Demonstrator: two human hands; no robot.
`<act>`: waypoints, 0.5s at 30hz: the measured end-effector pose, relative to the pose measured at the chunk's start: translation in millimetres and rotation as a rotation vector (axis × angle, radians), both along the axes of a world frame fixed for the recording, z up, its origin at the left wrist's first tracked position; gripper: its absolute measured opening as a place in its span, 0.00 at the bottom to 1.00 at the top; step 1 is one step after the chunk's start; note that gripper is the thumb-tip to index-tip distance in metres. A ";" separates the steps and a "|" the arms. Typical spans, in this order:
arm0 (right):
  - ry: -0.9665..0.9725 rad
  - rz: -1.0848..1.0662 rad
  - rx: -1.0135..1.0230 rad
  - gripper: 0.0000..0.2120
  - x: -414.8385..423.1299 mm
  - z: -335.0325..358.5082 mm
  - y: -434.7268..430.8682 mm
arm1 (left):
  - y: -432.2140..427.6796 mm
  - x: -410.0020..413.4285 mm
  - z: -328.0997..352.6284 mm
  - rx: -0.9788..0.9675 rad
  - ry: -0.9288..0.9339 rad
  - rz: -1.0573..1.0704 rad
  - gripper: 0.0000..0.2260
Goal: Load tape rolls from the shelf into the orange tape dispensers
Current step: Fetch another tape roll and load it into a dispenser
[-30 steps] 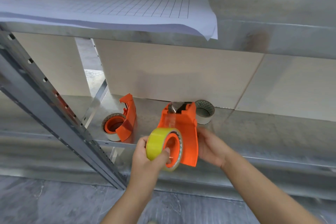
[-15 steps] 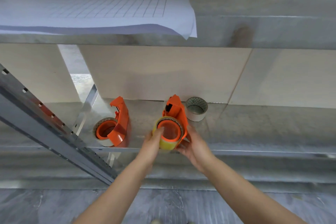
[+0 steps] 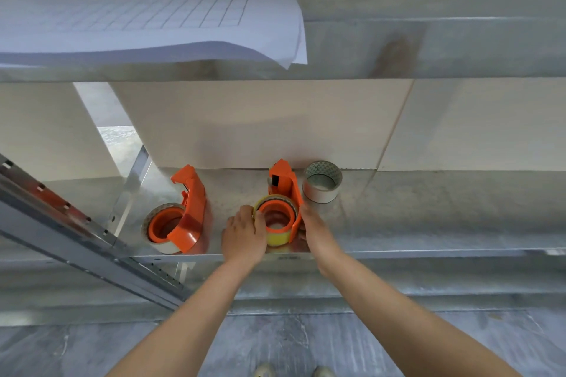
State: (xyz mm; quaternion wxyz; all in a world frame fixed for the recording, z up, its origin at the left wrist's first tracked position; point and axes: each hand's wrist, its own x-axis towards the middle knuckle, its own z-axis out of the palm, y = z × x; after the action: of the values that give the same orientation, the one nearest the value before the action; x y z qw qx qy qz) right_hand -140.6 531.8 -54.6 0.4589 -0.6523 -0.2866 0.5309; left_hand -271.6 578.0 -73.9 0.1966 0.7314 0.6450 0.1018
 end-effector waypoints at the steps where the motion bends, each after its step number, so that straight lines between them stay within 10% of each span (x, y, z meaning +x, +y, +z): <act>1: -0.005 0.007 0.015 0.15 -0.1 1.7 -1.1 | 1.1 -2.2 -3.0 0.017 0.023 -0.011 0.15; 10: -0.111 -0.059 0.041 0.18 29.3 10.9 2.9 | 0.9 3.6 31.8 0.044 -0.462 0.116 0.15; 15: -0.311 -0.241 0.065 0.18 80.0 13.7 11.8 | -14.1 44.5 73.1 -0.186 -0.789 -0.163 0.09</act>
State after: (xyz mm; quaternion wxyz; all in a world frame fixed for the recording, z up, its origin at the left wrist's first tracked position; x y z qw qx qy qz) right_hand -60.6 543.7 -40.9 0.4900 -0.7409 -0.2908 0.3555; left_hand -227.2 563.8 -0.8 0.5016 0.6640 0.4666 0.2998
